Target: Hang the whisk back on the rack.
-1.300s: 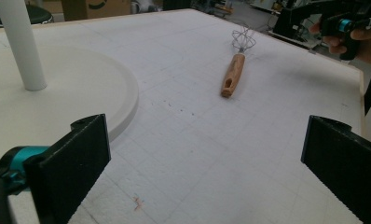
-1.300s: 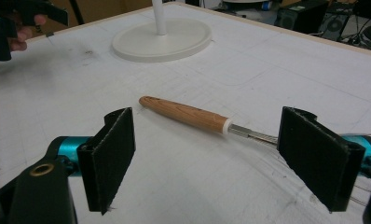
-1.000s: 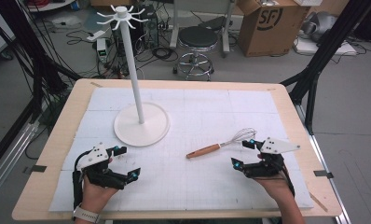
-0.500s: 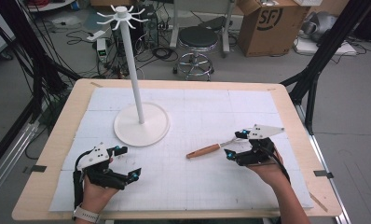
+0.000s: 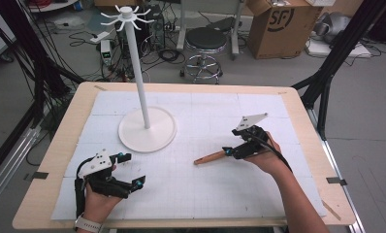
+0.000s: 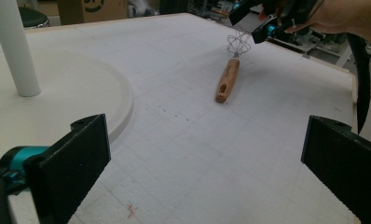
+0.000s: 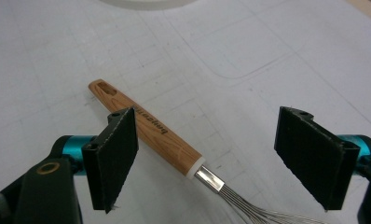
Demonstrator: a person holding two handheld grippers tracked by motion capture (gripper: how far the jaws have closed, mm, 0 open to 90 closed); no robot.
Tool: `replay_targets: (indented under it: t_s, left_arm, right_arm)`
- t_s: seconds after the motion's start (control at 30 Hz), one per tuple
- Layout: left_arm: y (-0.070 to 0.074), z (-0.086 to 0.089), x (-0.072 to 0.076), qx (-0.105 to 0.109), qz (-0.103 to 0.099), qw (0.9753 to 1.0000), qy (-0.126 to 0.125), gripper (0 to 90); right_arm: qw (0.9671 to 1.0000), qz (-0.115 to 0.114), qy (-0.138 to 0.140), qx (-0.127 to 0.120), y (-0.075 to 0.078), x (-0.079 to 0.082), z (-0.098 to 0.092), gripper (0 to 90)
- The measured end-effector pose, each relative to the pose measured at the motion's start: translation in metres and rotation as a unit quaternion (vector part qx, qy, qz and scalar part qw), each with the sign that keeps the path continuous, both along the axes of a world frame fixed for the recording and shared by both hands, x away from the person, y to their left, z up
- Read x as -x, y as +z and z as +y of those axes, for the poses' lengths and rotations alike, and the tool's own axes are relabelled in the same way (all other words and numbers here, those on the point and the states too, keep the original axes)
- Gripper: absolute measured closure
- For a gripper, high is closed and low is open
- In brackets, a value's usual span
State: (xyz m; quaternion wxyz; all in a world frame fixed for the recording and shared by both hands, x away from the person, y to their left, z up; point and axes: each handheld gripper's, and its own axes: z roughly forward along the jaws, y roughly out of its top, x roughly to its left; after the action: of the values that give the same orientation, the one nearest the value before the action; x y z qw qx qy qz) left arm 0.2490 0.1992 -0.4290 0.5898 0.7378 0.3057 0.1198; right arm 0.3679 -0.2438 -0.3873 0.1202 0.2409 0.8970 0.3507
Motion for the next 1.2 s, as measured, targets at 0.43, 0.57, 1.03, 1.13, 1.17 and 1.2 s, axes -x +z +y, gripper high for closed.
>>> replay_targets:
  t_s: [0.43,0.57,1.03,1.13,1.17,1.2]
  left_arm:
    - [0.000,0.004,0.001,-0.001,0.001,1.0000,0.005,1.7]
    - [0.000,0.003,0.000,-0.003,0.000,1.0000,0.003,1.7]
    - [0.000,0.003,0.001,-0.004,0.001,1.0000,0.002,1.7]
    - [-0.001,0.003,0.001,-0.004,0.000,1.0000,0.004,1.7]
    - [-0.001,0.003,0.001,-0.004,0.001,1.0000,0.004,1.7]
    - [-0.001,0.003,0.001,-0.005,0.000,1.0000,0.002,1.7]
  right_arm:
    - [0.9927,0.040,0.056,0.099,-0.010,-0.019,0.031,25.1]
    - [0.9898,0.049,0.063,0.118,-0.016,-0.022,0.033,26.0]
    - [0.9738,0.083,0.105,0.184,-0.034,-0.017,0.044,43.2]
    - [0.9739,0.079,0.104,0.186,-0.031,-0.016,0.042,49.8]
    - [0.9735,0.079,0.105,0.187,-0.031,-0.016,0.041,50.8]
    - [0.9735,0.079,0.105,0.187,-0.031,-0.016,0.041,50.8]
